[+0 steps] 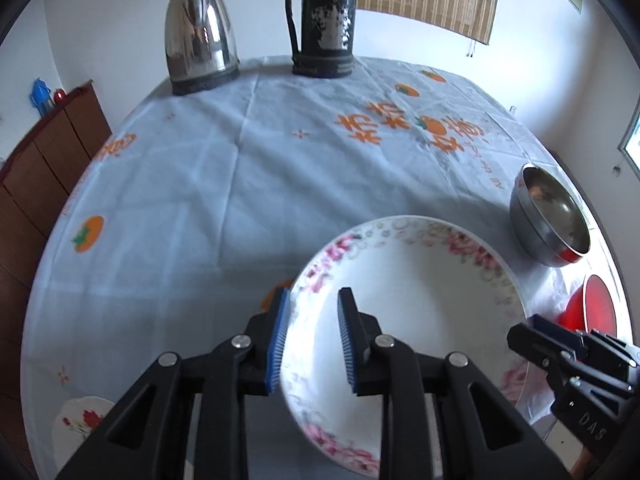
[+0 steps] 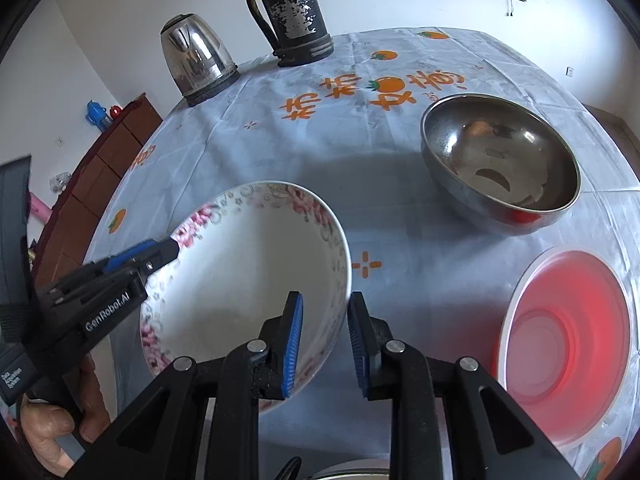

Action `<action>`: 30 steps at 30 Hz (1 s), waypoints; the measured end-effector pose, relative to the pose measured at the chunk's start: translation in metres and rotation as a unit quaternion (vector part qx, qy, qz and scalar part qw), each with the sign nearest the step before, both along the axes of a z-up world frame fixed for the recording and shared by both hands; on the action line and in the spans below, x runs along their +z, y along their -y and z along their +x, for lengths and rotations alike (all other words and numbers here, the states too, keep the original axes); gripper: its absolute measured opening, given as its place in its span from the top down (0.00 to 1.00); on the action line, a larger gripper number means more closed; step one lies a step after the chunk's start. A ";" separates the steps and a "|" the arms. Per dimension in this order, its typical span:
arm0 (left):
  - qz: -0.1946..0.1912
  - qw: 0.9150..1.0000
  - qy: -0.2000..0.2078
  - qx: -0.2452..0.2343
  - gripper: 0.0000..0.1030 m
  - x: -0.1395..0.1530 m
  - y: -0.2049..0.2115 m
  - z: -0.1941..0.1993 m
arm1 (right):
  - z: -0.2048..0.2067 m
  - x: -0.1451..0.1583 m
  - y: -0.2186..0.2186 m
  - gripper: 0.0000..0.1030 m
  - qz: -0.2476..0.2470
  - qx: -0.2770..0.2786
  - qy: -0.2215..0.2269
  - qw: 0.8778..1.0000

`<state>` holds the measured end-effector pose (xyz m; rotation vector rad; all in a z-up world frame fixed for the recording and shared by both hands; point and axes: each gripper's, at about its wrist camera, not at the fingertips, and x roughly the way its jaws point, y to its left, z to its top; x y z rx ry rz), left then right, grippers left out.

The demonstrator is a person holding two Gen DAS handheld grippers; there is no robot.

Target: Organize plates and bowls

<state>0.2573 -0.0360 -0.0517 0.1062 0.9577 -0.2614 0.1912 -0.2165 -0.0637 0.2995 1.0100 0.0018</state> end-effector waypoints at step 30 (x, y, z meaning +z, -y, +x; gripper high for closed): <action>0.014 0.987 0.136 0.083 0.29 0.057 -0.056 -0.078 | -0.050 0.074 -0.064 0.73 -0.055 0.054 0.112 0.991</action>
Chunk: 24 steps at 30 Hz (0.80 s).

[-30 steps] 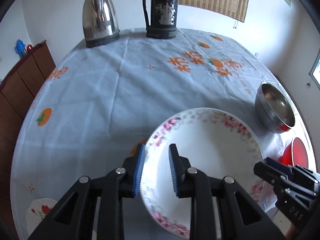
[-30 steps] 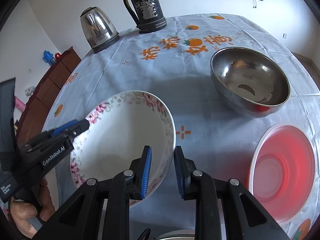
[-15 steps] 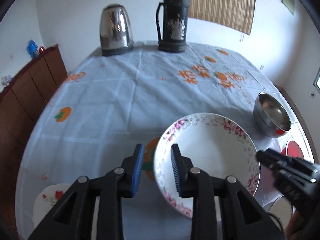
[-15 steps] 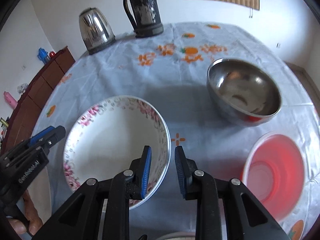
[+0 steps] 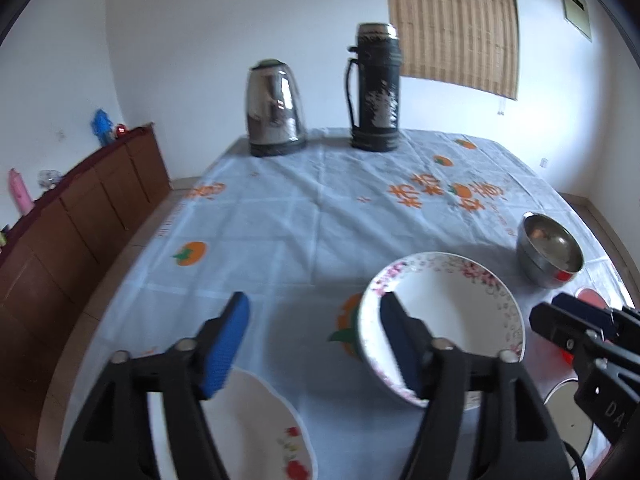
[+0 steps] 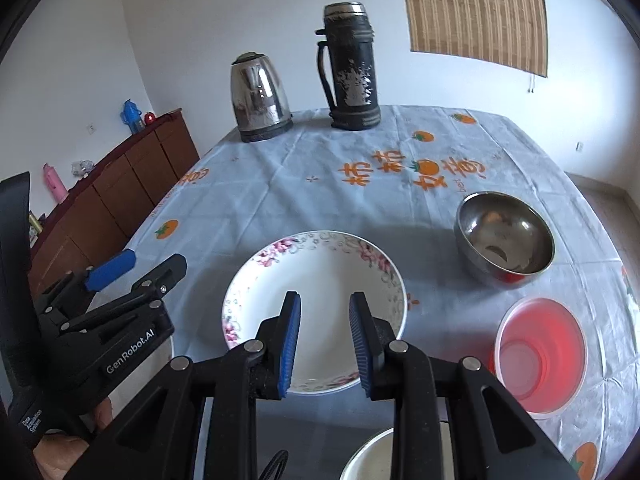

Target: Organize plates and bowls

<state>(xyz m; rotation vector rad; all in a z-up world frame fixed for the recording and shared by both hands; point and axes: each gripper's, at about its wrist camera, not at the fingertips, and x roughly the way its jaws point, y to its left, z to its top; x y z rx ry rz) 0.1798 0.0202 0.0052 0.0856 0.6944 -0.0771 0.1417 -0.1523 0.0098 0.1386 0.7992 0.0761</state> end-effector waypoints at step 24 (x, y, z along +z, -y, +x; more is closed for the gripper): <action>0.074 0.988 0.072 0.119 0.05 0.004 -0.094 -0.066 | -0.028 0.005 -0.075 0.73 0.018 0.084 0.051 0.995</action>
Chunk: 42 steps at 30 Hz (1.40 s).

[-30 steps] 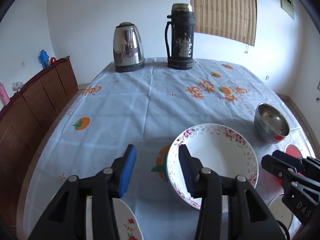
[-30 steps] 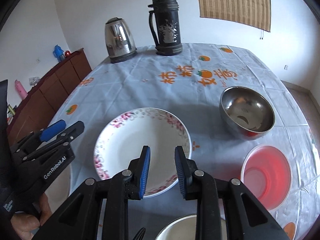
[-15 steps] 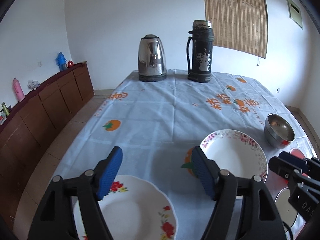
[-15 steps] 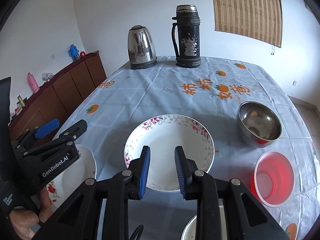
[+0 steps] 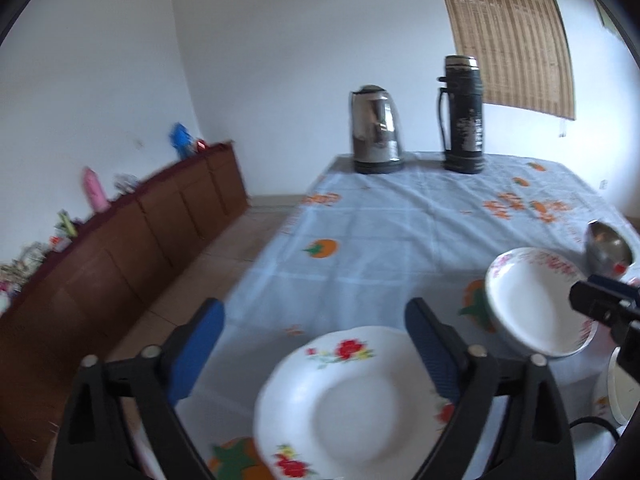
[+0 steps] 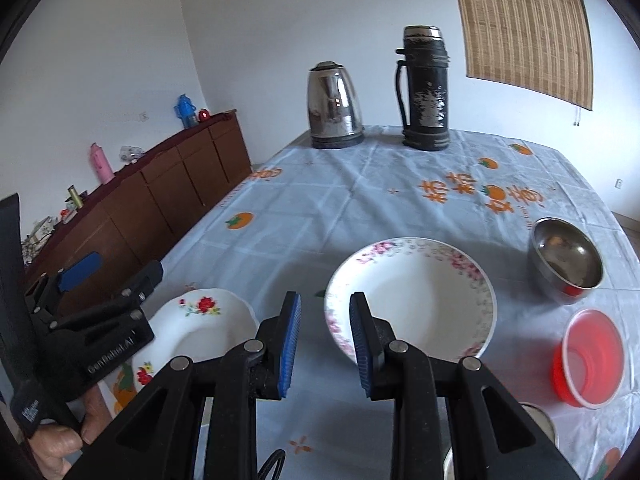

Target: Organize plates and bowls

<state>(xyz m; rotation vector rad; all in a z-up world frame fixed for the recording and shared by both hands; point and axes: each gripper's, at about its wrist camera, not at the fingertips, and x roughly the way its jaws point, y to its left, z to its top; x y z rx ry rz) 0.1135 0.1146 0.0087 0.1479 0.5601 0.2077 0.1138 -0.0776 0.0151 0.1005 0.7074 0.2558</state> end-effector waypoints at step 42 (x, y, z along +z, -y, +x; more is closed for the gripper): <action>-0.098 0.990 -0.097 -0.005 0.05 -0.076 -0.090 -0.007 | -0.028 -0.081 -0.037 0.51 0.040 0.052 -0.057 0.996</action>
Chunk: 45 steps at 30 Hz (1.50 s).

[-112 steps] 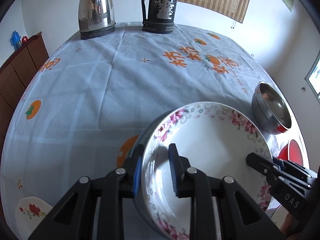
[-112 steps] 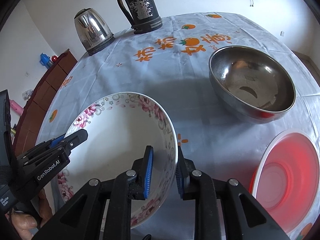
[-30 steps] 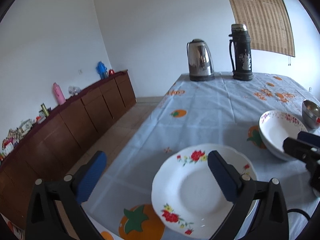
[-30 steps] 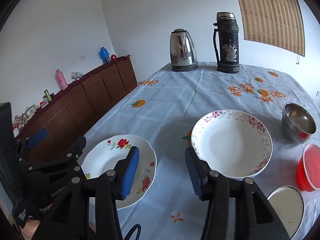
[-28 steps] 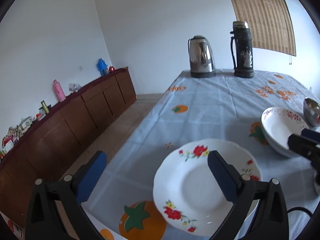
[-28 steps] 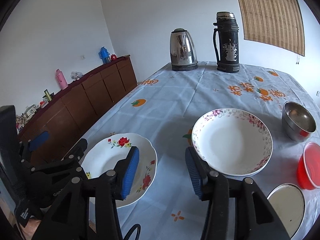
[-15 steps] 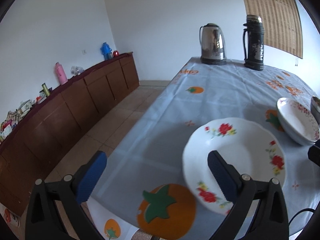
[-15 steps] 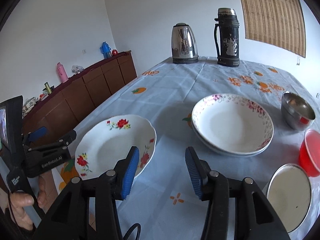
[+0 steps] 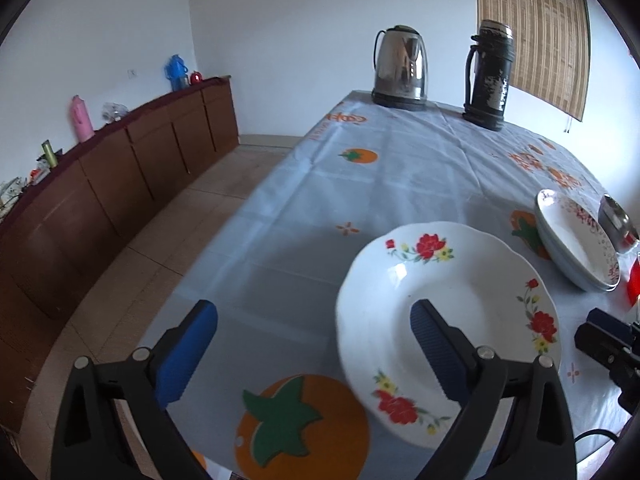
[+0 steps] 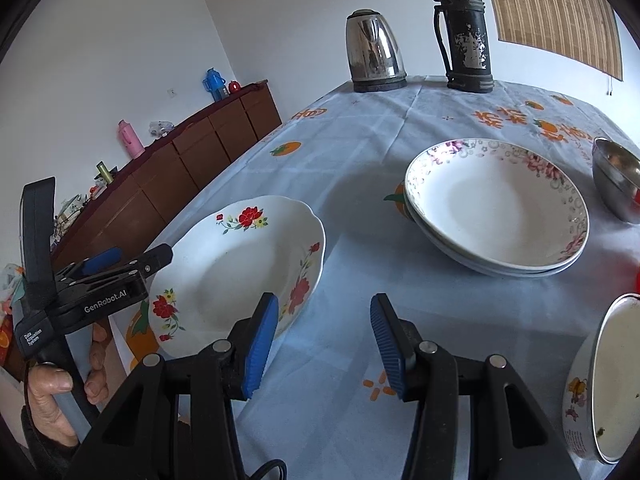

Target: Organize plates and bowls

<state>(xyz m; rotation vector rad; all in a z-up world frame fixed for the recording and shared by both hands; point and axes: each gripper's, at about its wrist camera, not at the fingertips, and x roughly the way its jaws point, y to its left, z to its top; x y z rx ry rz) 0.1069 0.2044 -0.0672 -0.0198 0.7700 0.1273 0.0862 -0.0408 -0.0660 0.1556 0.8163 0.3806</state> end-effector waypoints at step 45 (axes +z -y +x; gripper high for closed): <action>-0.032 0.998 -0.054 -0.026 0.54 -0.029 0.024 0.032 | 0.041 -0.028 0.001 0.68 0.069 0.006 -0.067 0.995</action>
